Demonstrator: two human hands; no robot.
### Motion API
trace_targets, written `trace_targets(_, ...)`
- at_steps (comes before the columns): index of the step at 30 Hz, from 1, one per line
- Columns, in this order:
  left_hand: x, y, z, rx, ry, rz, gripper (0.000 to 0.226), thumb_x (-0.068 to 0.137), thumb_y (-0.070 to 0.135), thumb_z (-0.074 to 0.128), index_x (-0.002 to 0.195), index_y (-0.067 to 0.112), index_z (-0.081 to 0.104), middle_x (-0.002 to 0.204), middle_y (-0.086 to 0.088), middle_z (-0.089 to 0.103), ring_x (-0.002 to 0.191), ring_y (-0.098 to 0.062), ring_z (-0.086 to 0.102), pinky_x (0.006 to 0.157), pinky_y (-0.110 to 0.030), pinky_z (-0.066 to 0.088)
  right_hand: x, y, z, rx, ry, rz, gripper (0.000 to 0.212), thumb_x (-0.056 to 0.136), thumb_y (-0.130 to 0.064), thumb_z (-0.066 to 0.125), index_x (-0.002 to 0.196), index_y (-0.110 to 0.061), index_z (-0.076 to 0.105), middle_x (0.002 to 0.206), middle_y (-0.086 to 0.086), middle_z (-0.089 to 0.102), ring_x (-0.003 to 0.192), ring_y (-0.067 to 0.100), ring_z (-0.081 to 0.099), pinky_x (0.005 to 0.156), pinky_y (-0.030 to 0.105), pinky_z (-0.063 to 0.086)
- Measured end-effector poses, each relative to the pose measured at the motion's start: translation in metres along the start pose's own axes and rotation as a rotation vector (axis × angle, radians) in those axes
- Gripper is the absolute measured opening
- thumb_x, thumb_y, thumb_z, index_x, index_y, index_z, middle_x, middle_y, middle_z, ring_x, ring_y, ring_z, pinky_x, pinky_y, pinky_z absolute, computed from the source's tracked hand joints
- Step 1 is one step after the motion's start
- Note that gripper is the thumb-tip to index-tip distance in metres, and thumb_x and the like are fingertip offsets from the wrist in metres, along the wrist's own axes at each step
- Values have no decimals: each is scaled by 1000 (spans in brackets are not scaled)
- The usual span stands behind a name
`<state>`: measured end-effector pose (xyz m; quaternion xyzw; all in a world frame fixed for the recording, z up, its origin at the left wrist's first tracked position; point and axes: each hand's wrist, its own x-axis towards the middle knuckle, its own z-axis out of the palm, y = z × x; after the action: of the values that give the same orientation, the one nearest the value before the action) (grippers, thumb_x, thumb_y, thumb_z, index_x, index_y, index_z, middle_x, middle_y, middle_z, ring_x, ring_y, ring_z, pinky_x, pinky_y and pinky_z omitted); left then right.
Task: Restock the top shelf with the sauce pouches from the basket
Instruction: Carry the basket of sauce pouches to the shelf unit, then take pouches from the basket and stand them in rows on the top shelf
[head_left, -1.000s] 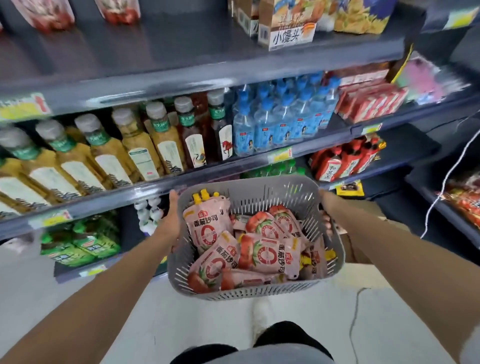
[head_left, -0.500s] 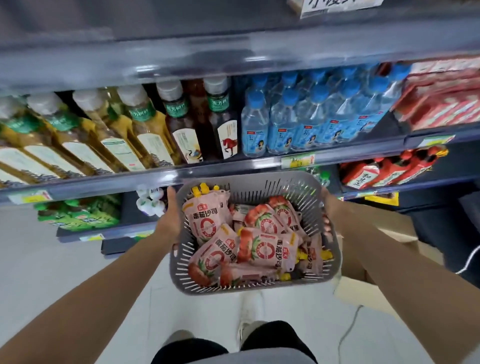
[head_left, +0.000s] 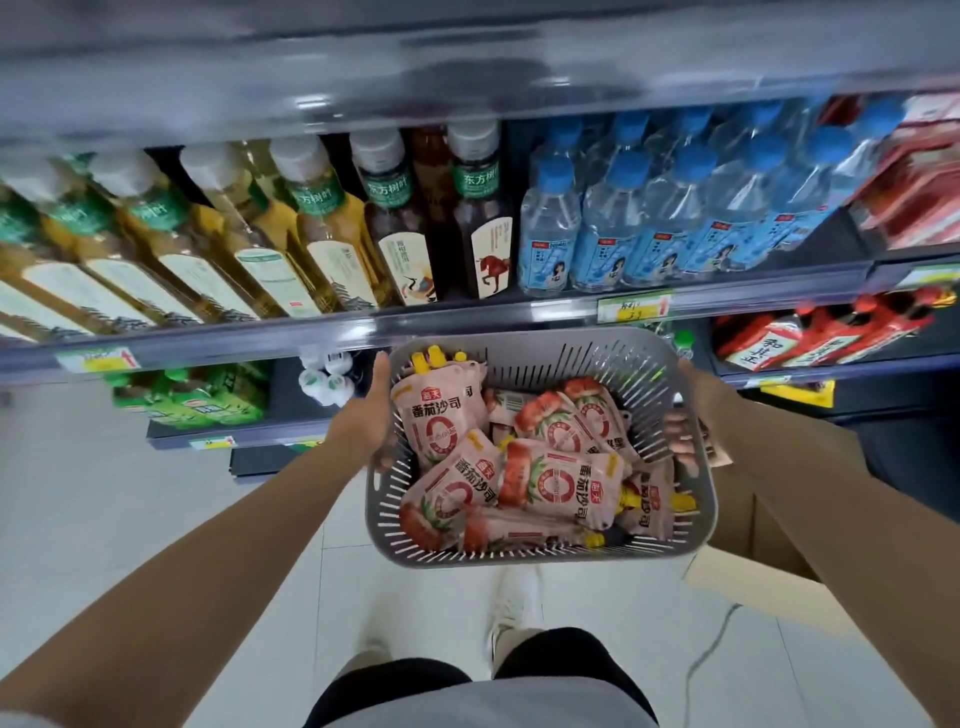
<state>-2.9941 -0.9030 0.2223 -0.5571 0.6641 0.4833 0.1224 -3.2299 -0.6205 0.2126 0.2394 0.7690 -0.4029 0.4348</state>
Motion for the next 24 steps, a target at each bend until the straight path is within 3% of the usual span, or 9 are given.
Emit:
trace_targets(2,-1,4,-2,158,75,30,123,57,98,21,116,-4,56,106,-26,65,92,-40,65,86,-50,52,0,-2,5,33,60,-45,65,85,-72,40,82,-9,54,74,10,56,45,22,56,47,31,49)
trace_targets(3,-4,6,0,257,128,79,119,64,94,32,130,-5,43,122,-26,58,106,-41,59,92,-52,49,0,-3,10,14,128,-66,68,85,-70,42,102,-6,58,94,15,62,67,29,65,62,40,55)
trace_targets(5,-13,9,9,554,285,285,94,79,72,52,137,2,30,132,-19,46,118,-38,50,95,-48,45,-8,-7,19,-109,370,-123,79,88,-61,45,139,-2,38,132,21,50,113,37,55,95,48,46)
trace_targets(7,-23,14,25,840,355,586,75,83,57,58,135,8,34,133,-14,43,121,-34,44,99,-45,39,-26,-7,29,-222,520,-262,73,91,-48,49,142,-1,27,142,22,38,128,39,40,102,47,37)
trace_targets(10,-31,19,62,995,355,954,62,81,46,61,130,11,47,133,-11,49,127,-31,41,107,-46,29,-43,1,37,-346,560,-632,54,87,-29,59,130,-4,36,131,16,41,120,33,41,97,43,36)
trace_targets(12,-38,23,89,1084,230,1079,58,85,41,56,133,12,42,136,-11,46,128,-30,41,108,-46,30,-47,10,40,-301,428,-760,47,86,-20,63,125,-5,40,122,10,43,108,25,45,89,35,39)
trace_targets(17,-47,24,154,1524,-167,1143,72,90,33,60,149,18,21,149,-15,33,129,-37,41,106,-53,34,-44,31,44,-162,252,-597,37,84,-22,67,113,-12,45,99,2,52,92,20,53,75,30,39)
trace_targets(21,-44,22,179,1630,-144,1055,77,90,35,58,150,10,17,149,-18,27,129,-41,36,104,-56,33,-30,41,45,-119,199,-451,39,68,-32,72,96,-10,55,92,7,63,86,23,61,81,37,51)
trace_targets(24,-42,29,184,1670,-126,996,86,86,41,61,150,8,14,148,-18,24,132,-40,32,106,-61,29,-28,44,41,-164,179,-414,29,79,-28,70,95,-11,54,96,9,61,88,24,57,79,32,47)
